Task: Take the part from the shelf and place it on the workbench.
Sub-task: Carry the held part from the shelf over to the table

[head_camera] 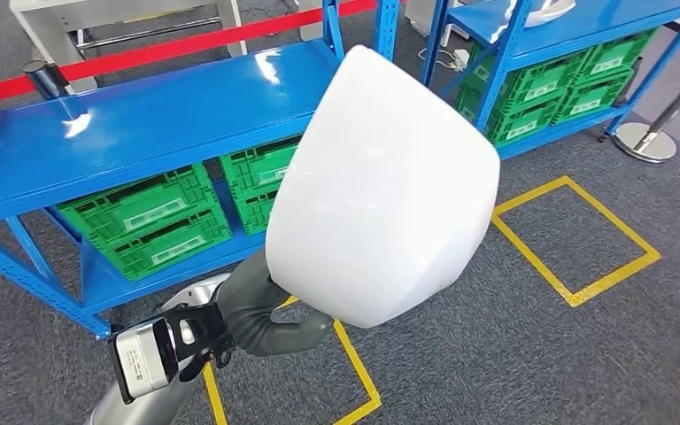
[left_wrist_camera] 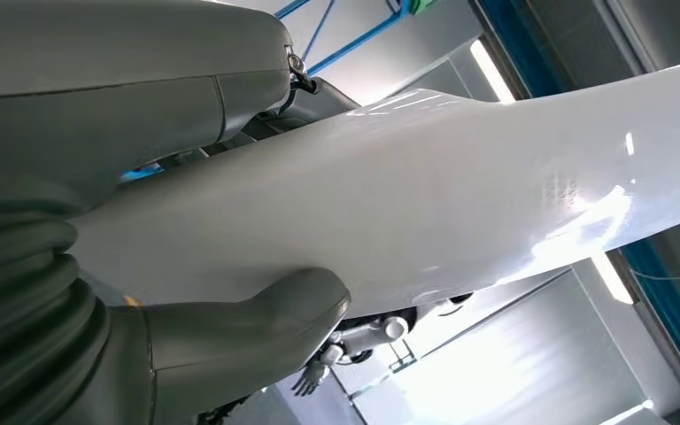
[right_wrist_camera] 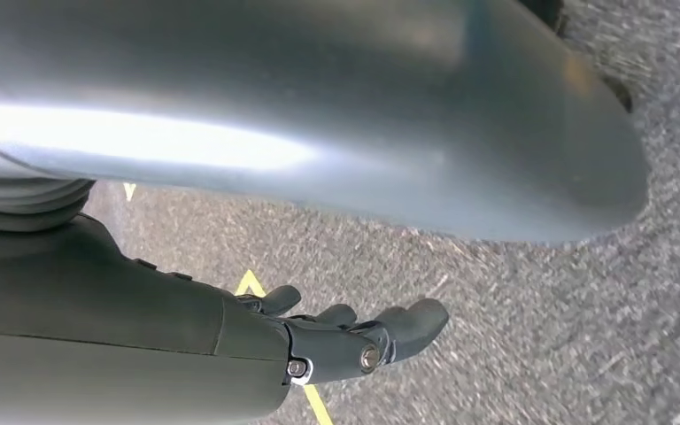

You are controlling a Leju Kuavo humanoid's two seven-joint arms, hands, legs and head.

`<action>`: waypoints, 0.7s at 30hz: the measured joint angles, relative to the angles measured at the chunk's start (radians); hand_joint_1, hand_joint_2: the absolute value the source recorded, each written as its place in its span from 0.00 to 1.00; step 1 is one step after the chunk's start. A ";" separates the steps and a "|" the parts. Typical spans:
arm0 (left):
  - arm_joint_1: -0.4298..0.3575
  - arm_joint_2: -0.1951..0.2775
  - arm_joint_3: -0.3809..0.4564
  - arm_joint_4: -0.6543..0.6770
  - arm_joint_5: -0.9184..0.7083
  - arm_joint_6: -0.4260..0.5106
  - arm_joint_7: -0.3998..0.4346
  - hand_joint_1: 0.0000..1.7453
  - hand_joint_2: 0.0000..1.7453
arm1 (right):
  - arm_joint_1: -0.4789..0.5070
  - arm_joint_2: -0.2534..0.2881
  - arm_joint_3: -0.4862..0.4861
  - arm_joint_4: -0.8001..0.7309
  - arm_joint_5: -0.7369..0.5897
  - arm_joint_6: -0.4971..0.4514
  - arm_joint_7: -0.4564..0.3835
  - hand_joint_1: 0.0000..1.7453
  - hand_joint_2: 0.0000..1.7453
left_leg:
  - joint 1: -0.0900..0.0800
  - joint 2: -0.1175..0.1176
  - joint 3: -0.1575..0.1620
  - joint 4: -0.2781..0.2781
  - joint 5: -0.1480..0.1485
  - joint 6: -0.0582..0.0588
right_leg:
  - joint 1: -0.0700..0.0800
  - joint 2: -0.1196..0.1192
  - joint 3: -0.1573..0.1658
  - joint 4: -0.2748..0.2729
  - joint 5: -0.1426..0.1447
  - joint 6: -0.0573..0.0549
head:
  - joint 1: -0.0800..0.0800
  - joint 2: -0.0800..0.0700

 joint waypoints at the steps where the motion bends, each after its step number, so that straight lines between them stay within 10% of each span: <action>1: 0.010 0.000 0.001 -0.009 -0.011 0.013 0.007 1.00 1.00 | -0.002 0.000 0.003 0.000 0.008 0.005 0.004 0.00 0.00 | 0.000 0.014 -0.001 0.001 -0.001 0.001 | -0.002 -0.008 -0.032 0.064 -0.029 0.004 | 0.001 0.000; 3: 0.034 0.002 0.002 -0.028 -0.030 0.039 0.013 1.00 1.00 | -0.003 -0.002 0.009 0.000 0.022 0.014 0.011 0.00 0.00 | 0.000 0.040 -0.002 0.003 -0.003 0.000 | -0.006 -0.014 -0.056 0.119 -0.037 0.011 | 0.003 0.000; 6: 0.061 0.005 0.002 -0.052 -0.040 0.065 0.003 1.00 1.00 | -0.002 -0.008 0.021 0.000 0.035 0.023 0.015 0.00 0.00 | 0.000 0.071 -0.001 0.012 -0.011 -0.008 | -0.010 -0.048 0.036 -0.046 0.042 0.012 | 0.005 0.000; 11: 0.073 0.017 0.001 -0.062 -0.039 0.081 -0.032 1.00 1.00 | 0.000 -0.022 0.029 0.000 0.038 0.018 0.037 0.00 0.00 | -0.007 0.101 0.001 0.018 -0.020 -0.036 | -0.001 -0.057 0.082 -0.149 0.070 -0.023 | 0.003 0.000; 14: 0.073 0.030 0.000 -0.059 -0.026 0.086 -0.055 1.00 1.00 | 0.002 -0.034 0.029 0.000 0.035 0.012 0.044 0.00 0.00 | 0.000 0.059 -0.026 0.087 -0.069 -0.051 | -0.009 -0.032 0.082 -0.156 0.078 -0.041 | -0.002 0.000; 17: 0.083 0.048 -0.001 -0.054 -0.017 0.088 -0.067 1.00 1.00 | 0.003 -0.048 0.029 -0.002 0.038 0.006 0.046 0.00 0.00 | 0.002 0.013 -0.111 0.278 -0.157 -0.056 | -0.008 0.000 0.078 -0.157 0.081 -0.047 | -0.009 0.000; 19: 0.090 0.054 -0.002 -0.053 -0.013 0.088 -0.067 1.00 1.00 | 0.006 -0.055 0.029 -0.004 0.044 0.005 0.050 0.00 0.00 | 0.002 0.008 -0.115 0.284 -0.136 -0.054 | -0.008 0.025 0.077 -0.156 0.083 -0.046 | -0.011 0.000; 21: 0.091 0.055 -0.004 -0.053 -0.012 0.092 -0.060 1.00 1.00 | 0.007 -0.061 0.029 -0.005 0.051 0.006 0.055 0.00 0.00 | 0.004 -0.014 -0.056 0.157 -0.065 -0.047 | -0.008 0.051 0.077 -0.154 0.085 -0.042 | -0.012 0.000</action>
